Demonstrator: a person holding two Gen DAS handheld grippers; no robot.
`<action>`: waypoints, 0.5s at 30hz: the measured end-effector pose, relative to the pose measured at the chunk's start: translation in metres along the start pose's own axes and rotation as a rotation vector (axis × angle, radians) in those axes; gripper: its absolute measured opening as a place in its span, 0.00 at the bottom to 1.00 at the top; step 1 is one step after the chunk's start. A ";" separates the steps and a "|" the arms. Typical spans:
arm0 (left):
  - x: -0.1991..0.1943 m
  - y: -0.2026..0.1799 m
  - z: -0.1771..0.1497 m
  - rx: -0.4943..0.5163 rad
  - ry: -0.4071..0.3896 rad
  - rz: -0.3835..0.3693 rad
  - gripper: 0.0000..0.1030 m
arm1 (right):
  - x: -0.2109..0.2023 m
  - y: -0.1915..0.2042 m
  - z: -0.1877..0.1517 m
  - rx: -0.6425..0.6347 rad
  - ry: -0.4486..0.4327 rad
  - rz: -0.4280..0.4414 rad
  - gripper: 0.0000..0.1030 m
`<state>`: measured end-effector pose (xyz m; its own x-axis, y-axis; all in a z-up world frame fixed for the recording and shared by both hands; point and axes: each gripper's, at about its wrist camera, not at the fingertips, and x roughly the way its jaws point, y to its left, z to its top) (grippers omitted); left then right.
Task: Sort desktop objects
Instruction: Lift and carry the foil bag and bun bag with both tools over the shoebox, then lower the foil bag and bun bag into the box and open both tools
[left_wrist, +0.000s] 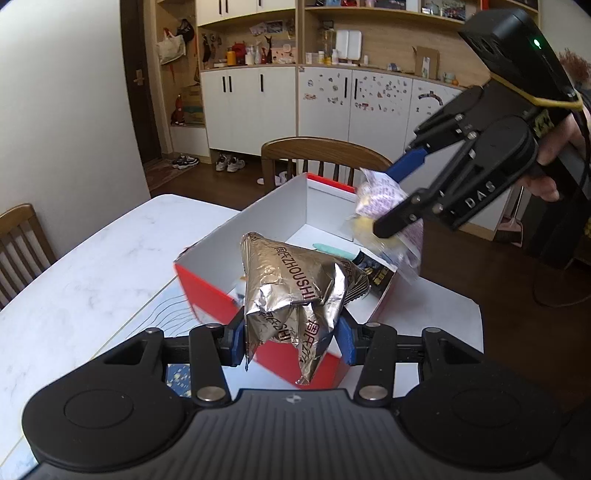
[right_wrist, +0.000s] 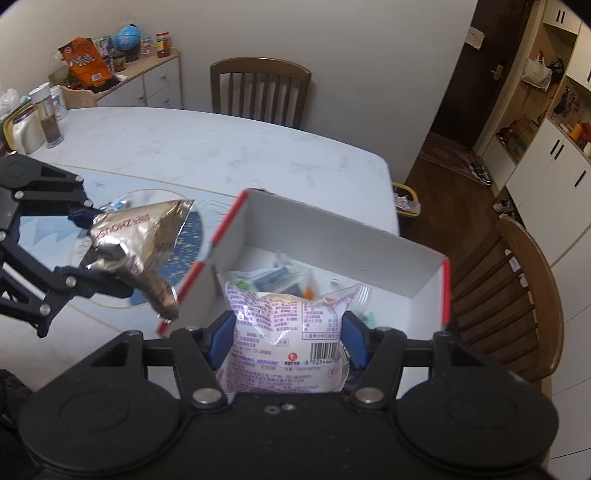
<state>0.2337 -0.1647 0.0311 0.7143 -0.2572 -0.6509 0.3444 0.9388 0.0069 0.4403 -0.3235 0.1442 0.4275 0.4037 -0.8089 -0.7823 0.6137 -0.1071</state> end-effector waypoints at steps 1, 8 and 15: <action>0.003 -0.002 0.002 0.005 0.004 -0.001 0.44 | 0.000 -0.004 0.000 -0.003 -0.002 0.000 0.59; 0.030 -0.013 0.020 0.020 0.039 -0.008 0.44 | 0.010 -0.036 0.000 0.007 -0.005 -0.026 0.59; 0.062 -0.018 0.031 0.014 0.104 -0.024 0.44 | 0.027 -0.057 -0.003 0.017 0.010 -0.019 0.59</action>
<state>0.2907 -0.2050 0.0139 0.6390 -0.2540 -0.7261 0.3695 0.9292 0.0000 0.4956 -0.3498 0.1266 0.4377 0.3853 -0.8124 -0.7664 0.6324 -0.1130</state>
